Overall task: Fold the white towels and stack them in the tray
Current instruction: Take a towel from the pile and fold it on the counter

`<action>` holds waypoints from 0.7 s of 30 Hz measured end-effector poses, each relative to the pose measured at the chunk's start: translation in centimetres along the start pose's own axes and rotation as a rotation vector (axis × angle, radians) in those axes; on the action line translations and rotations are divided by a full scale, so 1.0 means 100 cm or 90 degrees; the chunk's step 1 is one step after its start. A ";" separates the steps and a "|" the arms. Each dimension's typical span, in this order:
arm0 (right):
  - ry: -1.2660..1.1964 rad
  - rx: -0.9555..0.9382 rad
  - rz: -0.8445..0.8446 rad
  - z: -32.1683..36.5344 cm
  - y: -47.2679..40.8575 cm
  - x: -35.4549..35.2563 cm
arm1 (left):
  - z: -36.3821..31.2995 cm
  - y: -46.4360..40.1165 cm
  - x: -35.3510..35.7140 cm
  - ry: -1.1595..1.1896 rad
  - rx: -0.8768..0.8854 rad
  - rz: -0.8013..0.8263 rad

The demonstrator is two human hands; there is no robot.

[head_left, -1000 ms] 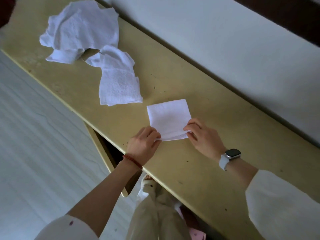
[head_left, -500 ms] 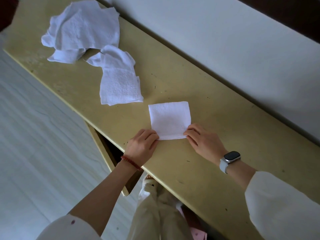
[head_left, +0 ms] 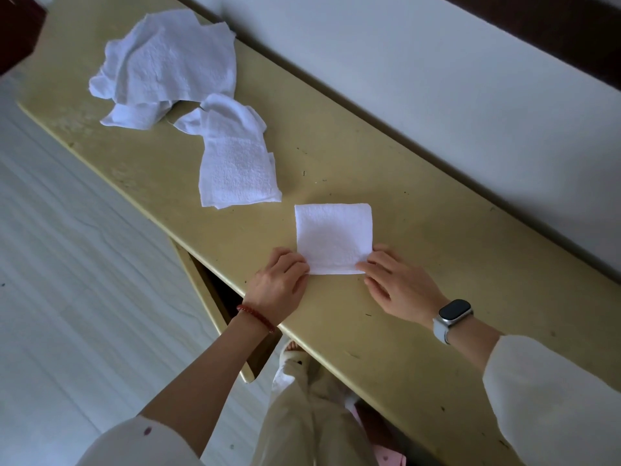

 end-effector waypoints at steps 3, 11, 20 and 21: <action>0.031 -0.003 -0.025 0.001 0.001 -0.008 | 0.001 -0.002 -0.003 0.023 -0.012 0.013; 0.068 0.122 -0.066 0.011 -0.064 -0.008 | -0.007 -0.040 -0.010 -0.085 -0.068 -0.028; 0.149 0.163 0.114 0.010 -0.075 0.040 | 0.000 -0.057 0.021 -0.307 -0.142 0.344; 0.145 0.166 0.112 0.009 -0.073 0.041 | 0.003 -0.055 0.024 -0.292 -0.143 0.369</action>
Point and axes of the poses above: each hand's wrist, its own y-axis away from the middle knuckle, its own x-axis out of the palm, z = x × y, the point moved 2 cm from there along -y, towards the middle knuckle
